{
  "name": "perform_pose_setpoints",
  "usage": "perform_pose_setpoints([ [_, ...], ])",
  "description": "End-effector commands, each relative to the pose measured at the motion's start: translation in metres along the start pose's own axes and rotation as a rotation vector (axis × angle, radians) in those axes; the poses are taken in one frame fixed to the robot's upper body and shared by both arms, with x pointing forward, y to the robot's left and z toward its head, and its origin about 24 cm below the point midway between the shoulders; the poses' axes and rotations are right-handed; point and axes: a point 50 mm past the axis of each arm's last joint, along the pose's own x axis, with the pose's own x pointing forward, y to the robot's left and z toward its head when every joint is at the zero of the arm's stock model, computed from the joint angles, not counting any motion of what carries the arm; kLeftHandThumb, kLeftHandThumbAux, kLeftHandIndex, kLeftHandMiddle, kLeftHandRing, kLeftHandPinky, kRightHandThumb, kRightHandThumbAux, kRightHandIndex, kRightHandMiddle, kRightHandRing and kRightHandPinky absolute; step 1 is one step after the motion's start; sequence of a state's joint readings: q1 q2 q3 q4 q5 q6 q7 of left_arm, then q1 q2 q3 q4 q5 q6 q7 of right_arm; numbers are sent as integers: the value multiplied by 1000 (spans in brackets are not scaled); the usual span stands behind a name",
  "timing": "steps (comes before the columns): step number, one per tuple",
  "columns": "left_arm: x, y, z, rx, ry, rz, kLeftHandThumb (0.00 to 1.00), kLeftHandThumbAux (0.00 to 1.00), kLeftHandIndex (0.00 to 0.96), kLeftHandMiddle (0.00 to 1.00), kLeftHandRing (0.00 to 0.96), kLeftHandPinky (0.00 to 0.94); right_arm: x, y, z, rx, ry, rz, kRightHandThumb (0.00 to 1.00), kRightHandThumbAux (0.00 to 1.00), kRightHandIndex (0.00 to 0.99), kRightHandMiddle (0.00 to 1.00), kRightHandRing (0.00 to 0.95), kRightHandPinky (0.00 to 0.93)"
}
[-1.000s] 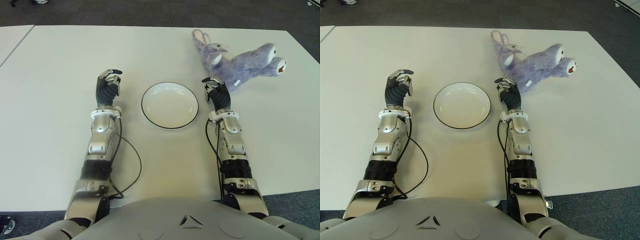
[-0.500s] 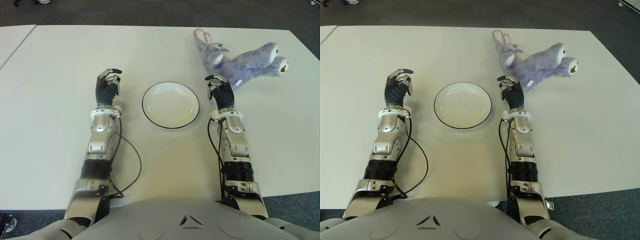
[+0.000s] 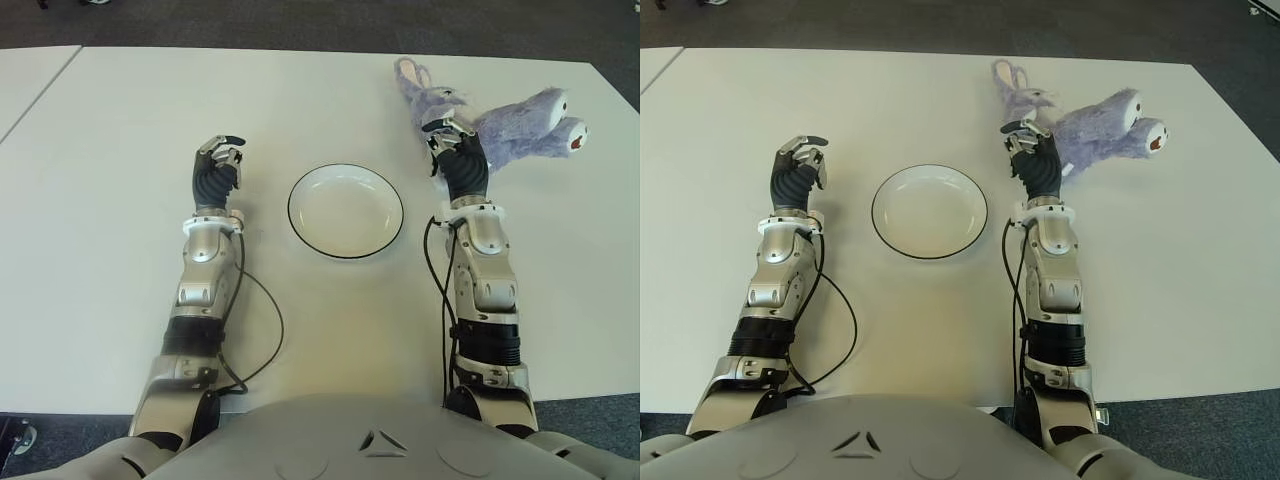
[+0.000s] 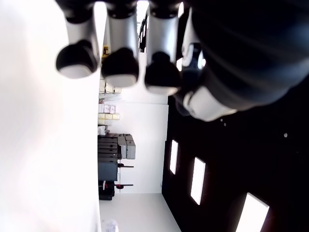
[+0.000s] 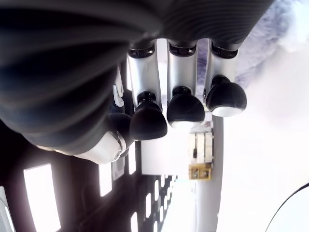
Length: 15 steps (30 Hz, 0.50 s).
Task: Put the doll into the plate.
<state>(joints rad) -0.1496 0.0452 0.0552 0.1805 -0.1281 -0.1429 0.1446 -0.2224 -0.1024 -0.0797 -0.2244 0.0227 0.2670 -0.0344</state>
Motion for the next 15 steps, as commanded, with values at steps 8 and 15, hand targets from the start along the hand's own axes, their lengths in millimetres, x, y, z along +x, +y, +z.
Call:
perform_pose_setpoints([
  [8, -30, -9, -42, -44, 174, 19, 710, 704, 443, 852, 863, 858, 2, 2, 18, -154, -60, -42, 716, 713, 441, 818, 821, 823],
  [15, -30, -11, -43, -41, 176, 15, 711, 703, 444, 850, 861, 865, 7, 1, 22, -214, -88, -34, 715, 713, 441, 808, 810, 810],
])
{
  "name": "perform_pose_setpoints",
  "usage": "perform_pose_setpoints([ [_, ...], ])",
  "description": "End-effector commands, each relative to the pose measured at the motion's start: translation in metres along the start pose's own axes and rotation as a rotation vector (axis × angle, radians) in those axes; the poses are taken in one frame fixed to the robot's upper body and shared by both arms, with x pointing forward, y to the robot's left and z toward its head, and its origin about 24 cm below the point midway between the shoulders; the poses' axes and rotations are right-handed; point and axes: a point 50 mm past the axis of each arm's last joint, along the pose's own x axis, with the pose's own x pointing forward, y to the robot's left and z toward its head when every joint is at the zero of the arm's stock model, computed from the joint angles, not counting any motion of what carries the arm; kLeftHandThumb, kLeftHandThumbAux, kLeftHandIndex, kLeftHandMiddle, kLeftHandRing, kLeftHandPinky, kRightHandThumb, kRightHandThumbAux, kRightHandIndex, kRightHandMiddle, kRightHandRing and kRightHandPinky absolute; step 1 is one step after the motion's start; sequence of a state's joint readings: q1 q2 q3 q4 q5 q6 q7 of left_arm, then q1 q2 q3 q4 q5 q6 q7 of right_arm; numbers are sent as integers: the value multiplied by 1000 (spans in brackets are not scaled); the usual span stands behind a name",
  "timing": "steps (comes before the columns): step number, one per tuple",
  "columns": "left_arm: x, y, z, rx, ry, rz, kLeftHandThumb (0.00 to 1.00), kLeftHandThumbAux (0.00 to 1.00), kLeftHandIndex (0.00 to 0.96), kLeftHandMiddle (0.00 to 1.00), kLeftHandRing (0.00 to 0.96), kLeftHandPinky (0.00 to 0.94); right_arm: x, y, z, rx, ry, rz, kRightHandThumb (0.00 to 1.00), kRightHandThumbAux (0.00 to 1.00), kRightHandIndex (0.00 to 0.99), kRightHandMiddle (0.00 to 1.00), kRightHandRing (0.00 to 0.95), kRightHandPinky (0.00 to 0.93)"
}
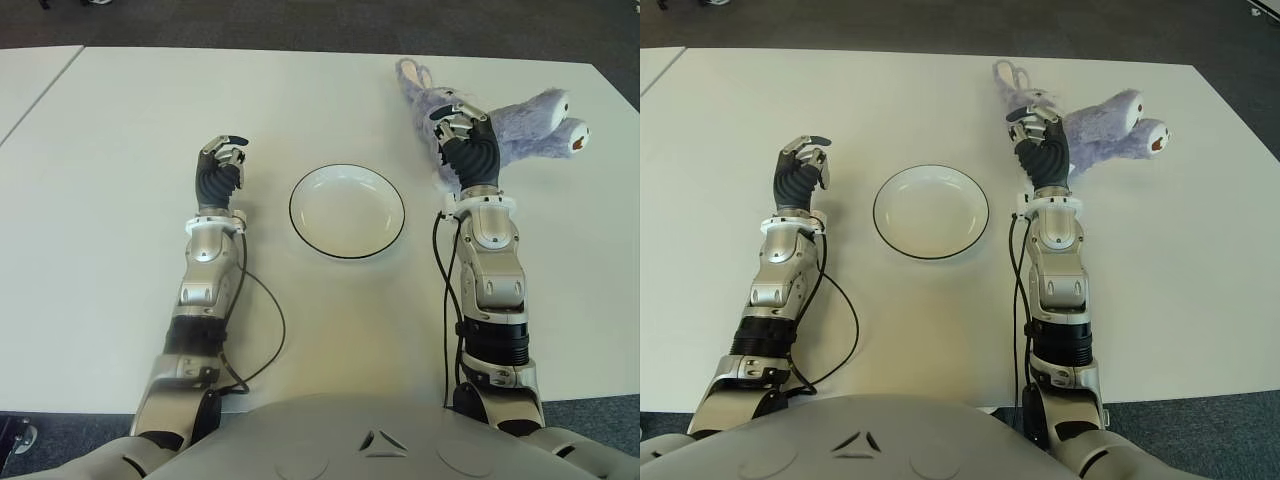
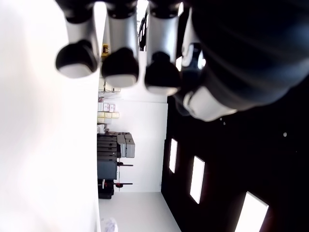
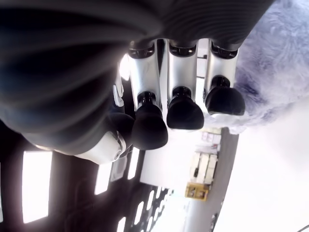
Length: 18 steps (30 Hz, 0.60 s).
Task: Put the doll into the plate.
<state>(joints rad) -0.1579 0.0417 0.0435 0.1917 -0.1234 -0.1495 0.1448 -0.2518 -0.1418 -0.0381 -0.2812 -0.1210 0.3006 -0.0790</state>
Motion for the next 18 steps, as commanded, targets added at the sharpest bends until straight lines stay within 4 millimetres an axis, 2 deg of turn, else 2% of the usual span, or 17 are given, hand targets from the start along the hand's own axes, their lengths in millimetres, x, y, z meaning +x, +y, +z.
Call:
perform_pose_setpoints([
  [1, -31, -8, -42, -41, 178, 27, 711, 702, 444, 850, 861, 866, 5, 0, 4, -54, -31, 13, 715, 713, 441, 807, 808, 808],
  [13, -30, -9, -41, -33, 179, 26, 712, 701, 444, 849, 859, 870, 15, -5, 11, -201, -149, 1, 714, 713, 440, 810, 809, 814],
  [18, -30, -9, -41, -31, 176, 23, 712, 701, 444, 850, 859, 868, 18, -4, 13, -294, -264, -68, 715, 713, 438, 803, 804, 796],
])
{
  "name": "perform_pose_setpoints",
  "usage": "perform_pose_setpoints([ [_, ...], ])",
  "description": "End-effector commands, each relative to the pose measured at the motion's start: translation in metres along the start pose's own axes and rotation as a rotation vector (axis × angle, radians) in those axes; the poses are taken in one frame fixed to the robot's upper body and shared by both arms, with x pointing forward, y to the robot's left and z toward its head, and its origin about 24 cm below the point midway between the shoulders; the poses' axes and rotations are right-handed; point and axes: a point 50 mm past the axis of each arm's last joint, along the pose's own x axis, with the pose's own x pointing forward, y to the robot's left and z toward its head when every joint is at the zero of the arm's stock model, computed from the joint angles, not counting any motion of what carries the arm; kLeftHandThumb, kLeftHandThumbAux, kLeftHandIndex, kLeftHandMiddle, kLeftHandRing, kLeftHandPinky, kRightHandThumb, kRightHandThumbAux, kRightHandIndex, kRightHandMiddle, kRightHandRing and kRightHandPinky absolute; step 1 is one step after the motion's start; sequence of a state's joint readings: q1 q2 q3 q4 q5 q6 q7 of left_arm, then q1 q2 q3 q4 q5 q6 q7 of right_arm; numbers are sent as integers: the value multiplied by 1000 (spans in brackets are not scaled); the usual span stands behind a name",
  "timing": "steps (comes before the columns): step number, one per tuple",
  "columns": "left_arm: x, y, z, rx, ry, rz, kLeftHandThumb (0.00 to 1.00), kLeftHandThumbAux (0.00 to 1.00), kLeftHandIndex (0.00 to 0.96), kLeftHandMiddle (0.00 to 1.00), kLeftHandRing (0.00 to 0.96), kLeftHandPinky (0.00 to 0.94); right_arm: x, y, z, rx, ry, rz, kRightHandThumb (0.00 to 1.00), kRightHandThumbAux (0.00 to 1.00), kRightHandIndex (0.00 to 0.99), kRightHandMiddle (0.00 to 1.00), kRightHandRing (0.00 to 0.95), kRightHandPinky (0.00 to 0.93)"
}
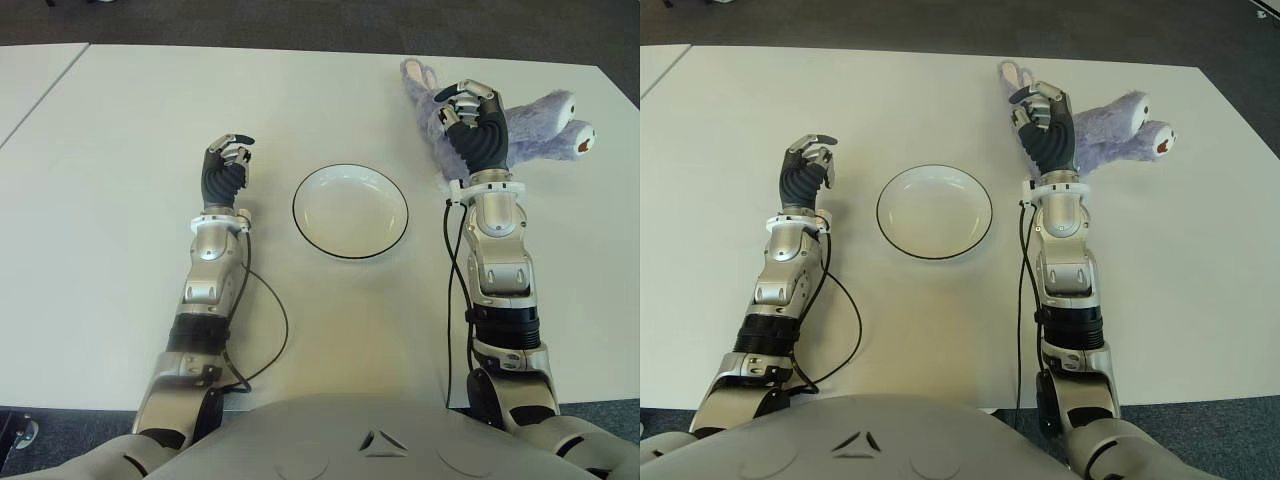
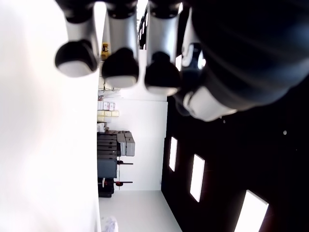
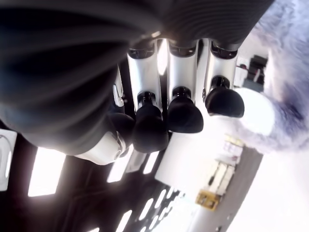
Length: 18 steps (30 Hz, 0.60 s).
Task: Put the doll into the plate.
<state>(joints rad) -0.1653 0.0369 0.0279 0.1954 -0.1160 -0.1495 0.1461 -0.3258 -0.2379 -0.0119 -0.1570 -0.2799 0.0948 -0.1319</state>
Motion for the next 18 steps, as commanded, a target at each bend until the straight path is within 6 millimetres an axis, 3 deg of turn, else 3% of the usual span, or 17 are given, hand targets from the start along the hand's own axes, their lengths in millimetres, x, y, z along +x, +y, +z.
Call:
perform_pose_setpoints([
  [1, -30, -4, -42, -36, 178, 40, 712, 701, 444, 850, 859, 868, 2, 3, 0, -67, -76, -34, 715, 712, 437, 801, 803, 793],
  [18, -30, -1, -43, -36, 171, 40, 710, 703, 443, 857, 865, 866, 16, -6, 10, -303, -215, -42, 715, 706, 425, 654, 670, 653],
])
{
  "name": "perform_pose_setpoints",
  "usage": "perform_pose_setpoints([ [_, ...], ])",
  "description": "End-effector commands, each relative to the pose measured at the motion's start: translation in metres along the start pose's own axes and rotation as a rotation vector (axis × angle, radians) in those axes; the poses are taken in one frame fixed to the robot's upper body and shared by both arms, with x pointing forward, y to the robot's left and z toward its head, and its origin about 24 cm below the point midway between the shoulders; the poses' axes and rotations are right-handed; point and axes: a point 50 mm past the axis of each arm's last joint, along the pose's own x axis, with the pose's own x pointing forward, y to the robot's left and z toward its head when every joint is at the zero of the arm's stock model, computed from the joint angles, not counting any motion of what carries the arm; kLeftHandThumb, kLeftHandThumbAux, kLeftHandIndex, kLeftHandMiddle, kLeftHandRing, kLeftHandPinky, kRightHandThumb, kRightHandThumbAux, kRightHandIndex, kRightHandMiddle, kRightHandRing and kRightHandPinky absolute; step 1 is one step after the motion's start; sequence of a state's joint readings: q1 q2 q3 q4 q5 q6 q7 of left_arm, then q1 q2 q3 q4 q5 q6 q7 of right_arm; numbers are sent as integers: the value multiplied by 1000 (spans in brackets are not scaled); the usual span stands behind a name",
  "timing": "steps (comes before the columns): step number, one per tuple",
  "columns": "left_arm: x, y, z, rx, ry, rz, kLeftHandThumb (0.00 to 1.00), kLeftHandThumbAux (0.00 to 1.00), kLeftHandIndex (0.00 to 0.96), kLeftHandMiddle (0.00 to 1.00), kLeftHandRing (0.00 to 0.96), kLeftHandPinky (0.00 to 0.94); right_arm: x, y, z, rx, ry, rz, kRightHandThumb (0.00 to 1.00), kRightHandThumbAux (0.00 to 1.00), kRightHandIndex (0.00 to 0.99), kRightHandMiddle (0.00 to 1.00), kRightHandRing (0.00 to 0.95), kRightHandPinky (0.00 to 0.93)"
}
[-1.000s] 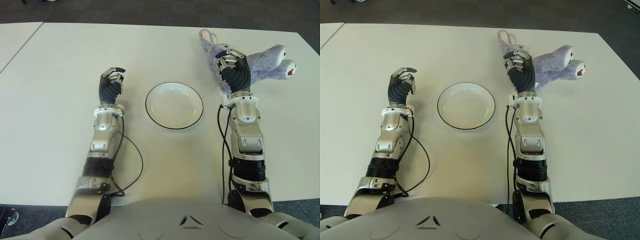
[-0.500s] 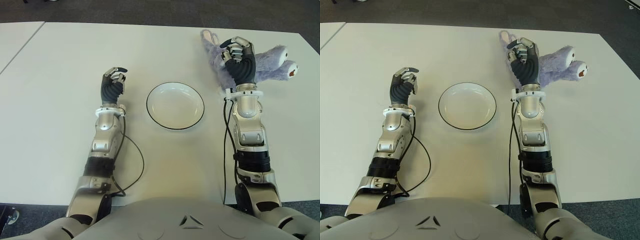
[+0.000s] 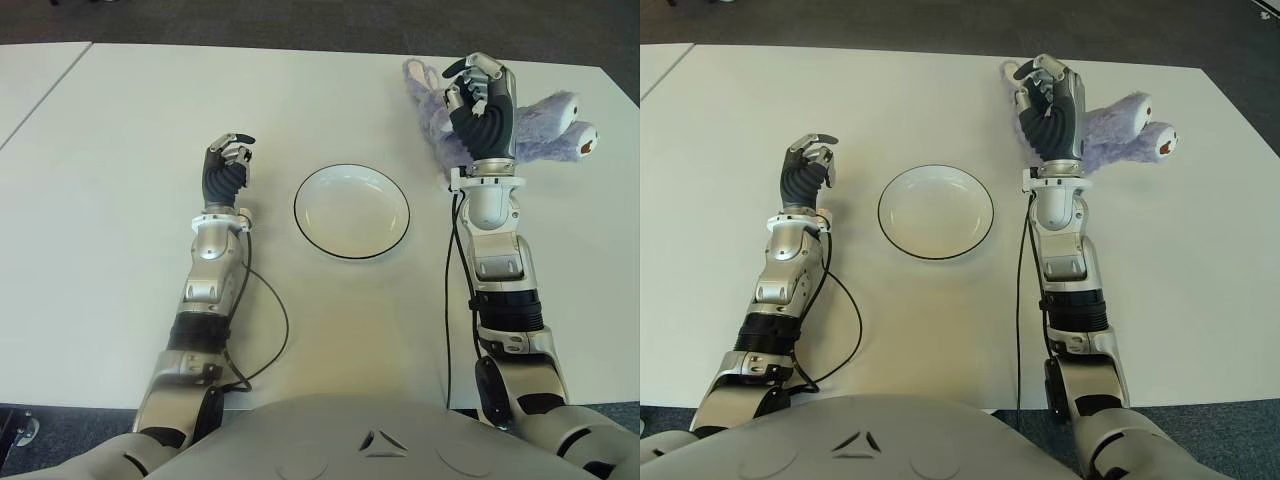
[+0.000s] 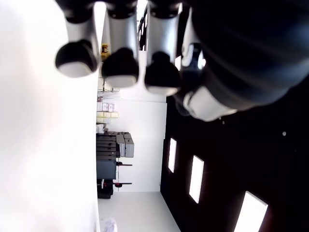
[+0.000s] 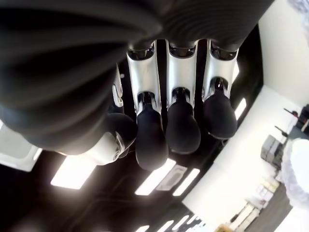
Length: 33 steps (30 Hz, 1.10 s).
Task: Put the doll into the plate.
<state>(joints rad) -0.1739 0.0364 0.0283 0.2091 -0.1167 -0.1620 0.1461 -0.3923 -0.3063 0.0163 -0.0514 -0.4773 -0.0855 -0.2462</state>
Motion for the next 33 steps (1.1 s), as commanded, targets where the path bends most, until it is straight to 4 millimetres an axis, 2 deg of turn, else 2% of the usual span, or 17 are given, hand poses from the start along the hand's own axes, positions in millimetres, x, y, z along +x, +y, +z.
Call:
perform_pose_setpoints([
  [1, -31, 0, -43, -34, 177, 41, 710, 704, 443, 858, 866, 863, 4, -2, -3, -83, -21, 39, 712, 706, 424, 615, 632, 616],
  [10, -31, 0, -43, -32, 174, 40, 708, 705, 442, 858, 867, 859, 7, -5, -3, -193, -84, 139, 692, 709, 416, 447, 490, 503],
  [13, -31, 0, -44, -31, 174, 39, 707, 706, 442, 858, 867, 856, 7, -6, -2, -210, -102, 159, 529, 534, 315, 399, 445, 467],
  [16, -31, 0, -44, -31, 175, 39, 707, 706, 442, 857, 867, 855, 8, -6, -3, -227, -116, 184, 443, 461, 231, 335, 377, 395],
  [18, -31, 0, -44, -33, 174, 38, 707, 706, 442, 857, 867, 854, 8, -6, -5, -260, -131, 219, 410, 436, 194, 295, 335, 351],
  [22, -31, 0, -43, -37, 171, 39, 708, 705, 442, 857, 866, 858, 10, -7, -9, -324, -169, 275, 360, 408, 111, 163, 173, 160],
  [25, -31, 0, -43, -36, 169, 41, 709, 705, 443, 857, 865, 861, 12, -9, -11, -366, -182, 310, 337, 399, 71, 97, 88, 65],
  [28, -31, 0, -43, -35, 170, 41, 709, 705, 443, 858, 866, 860, 14, -10, -13, -412, -186, 350, 321, 388, 45, 51, 36, 21],
  [33, -31, 1, -43, -33, 173, 37, 707, 706, 442, 858, 867, 857, 17, -13, -16, -495, -183, 402, 295, 354, 14, 8, 5, 3],
])
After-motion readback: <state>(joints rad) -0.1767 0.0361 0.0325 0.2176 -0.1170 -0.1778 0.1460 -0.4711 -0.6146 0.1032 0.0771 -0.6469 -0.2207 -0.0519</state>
